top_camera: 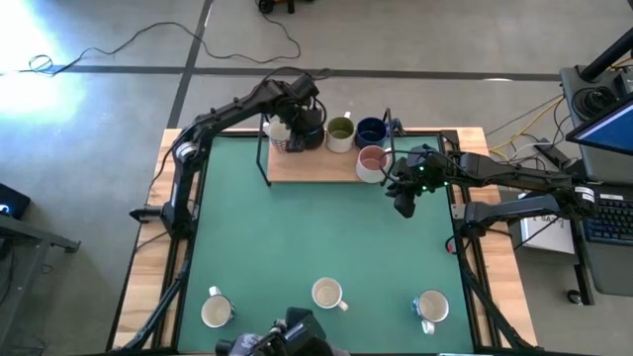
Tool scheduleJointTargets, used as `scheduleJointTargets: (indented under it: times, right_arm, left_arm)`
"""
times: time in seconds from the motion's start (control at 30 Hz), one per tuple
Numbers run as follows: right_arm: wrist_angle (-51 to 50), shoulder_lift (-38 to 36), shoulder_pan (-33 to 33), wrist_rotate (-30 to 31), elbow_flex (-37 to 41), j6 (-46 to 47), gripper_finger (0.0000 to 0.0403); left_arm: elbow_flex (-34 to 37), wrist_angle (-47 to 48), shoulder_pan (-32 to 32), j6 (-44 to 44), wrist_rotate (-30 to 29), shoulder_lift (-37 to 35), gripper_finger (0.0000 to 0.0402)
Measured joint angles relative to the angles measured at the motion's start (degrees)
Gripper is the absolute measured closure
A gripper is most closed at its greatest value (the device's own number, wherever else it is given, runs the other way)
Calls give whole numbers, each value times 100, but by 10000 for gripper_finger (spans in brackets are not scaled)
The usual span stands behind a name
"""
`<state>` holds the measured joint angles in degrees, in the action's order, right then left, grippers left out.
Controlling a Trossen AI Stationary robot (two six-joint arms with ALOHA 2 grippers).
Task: Place coffee mugs
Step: Put the black mug on the shelf
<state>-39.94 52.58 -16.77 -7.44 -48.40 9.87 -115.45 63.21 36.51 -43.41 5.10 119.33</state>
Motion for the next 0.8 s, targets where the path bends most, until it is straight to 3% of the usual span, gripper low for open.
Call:
scheduleJointTargets:
  times: [0.8]
  right_arm:
    - [0, 0, 0, 0, 0, 0, 314]
  left_arm:
    - [-35, 125, -115, -104, 203, 0, 364]
